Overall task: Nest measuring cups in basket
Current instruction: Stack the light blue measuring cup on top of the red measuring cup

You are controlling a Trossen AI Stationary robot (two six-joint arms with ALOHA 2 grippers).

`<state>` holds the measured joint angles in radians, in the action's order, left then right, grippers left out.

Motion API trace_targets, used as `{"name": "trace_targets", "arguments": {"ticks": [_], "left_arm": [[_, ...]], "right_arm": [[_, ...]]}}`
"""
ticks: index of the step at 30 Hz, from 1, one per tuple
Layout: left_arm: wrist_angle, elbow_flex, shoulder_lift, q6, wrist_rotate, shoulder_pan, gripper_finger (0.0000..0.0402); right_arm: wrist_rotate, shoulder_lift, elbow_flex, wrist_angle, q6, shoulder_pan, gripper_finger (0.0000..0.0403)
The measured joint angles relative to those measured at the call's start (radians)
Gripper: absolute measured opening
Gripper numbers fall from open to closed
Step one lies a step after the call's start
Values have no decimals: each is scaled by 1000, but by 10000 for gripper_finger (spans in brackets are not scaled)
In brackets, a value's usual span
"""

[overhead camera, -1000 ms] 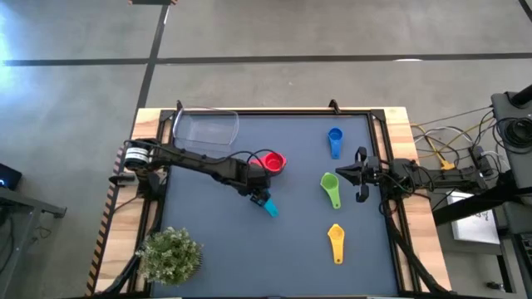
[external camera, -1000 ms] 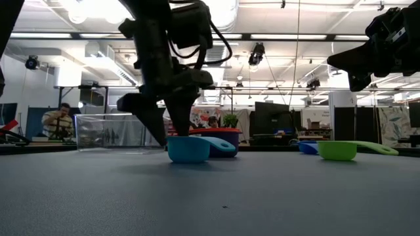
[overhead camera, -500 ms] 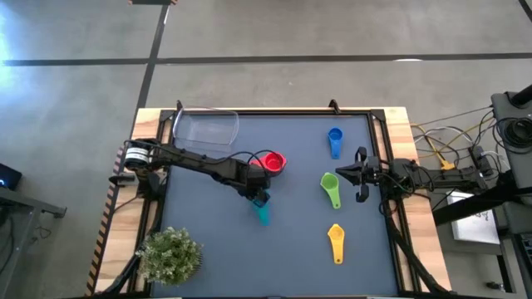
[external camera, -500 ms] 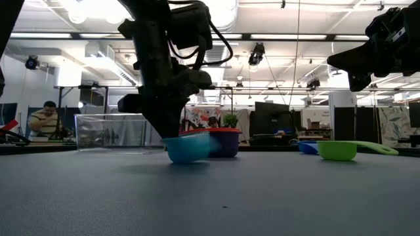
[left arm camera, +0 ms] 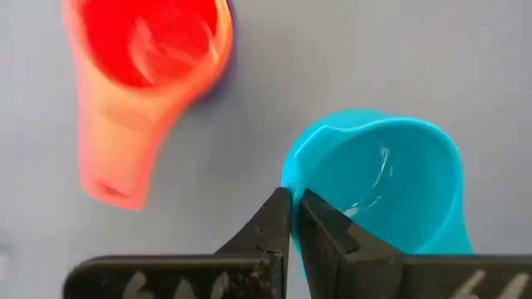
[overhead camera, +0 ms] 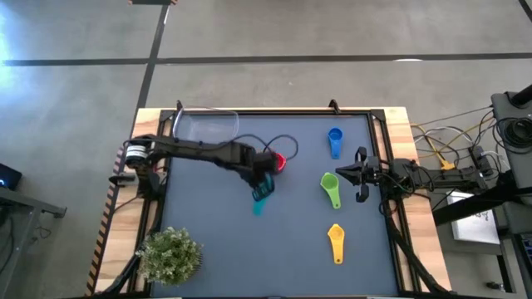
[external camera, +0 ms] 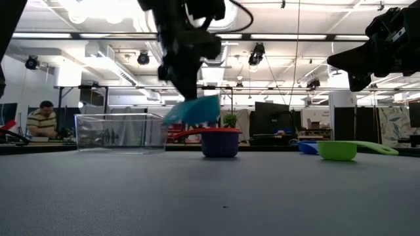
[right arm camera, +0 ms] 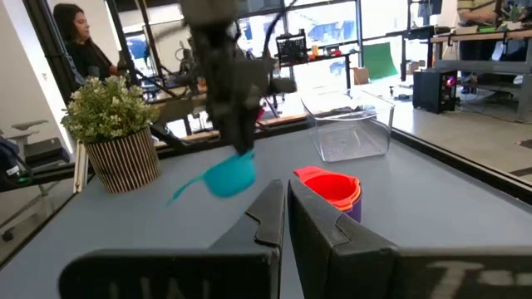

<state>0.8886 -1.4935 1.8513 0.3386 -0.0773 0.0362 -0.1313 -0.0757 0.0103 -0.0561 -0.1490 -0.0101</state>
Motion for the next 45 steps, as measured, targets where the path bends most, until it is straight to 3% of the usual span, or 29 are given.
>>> {"name": "trace_targets", "arguments": {"ticks": [5, 10, 16, 24, 45], "left_arm": [[90, -100, -2, -306, -23, 89, 1], [69, -115, -2, -567, -29, 179, 1], [1, -102, -2, -759, -24, 237, 0], [-28, -101, 12, -1064, 61, 250, 0], [-152, -102, 39, -1210, 122, 262, 0]], "right_arm": [[0, 0, 0, 0, 0, 0, 9], [0, 0, 0, 0, 0, 0, 9], [0, 0, 0, 0, 0, 0, 9], [0, 0, 0, 0, 0, 0, 9], [0, 0, 0, 0, 0, 0, 9]]}}
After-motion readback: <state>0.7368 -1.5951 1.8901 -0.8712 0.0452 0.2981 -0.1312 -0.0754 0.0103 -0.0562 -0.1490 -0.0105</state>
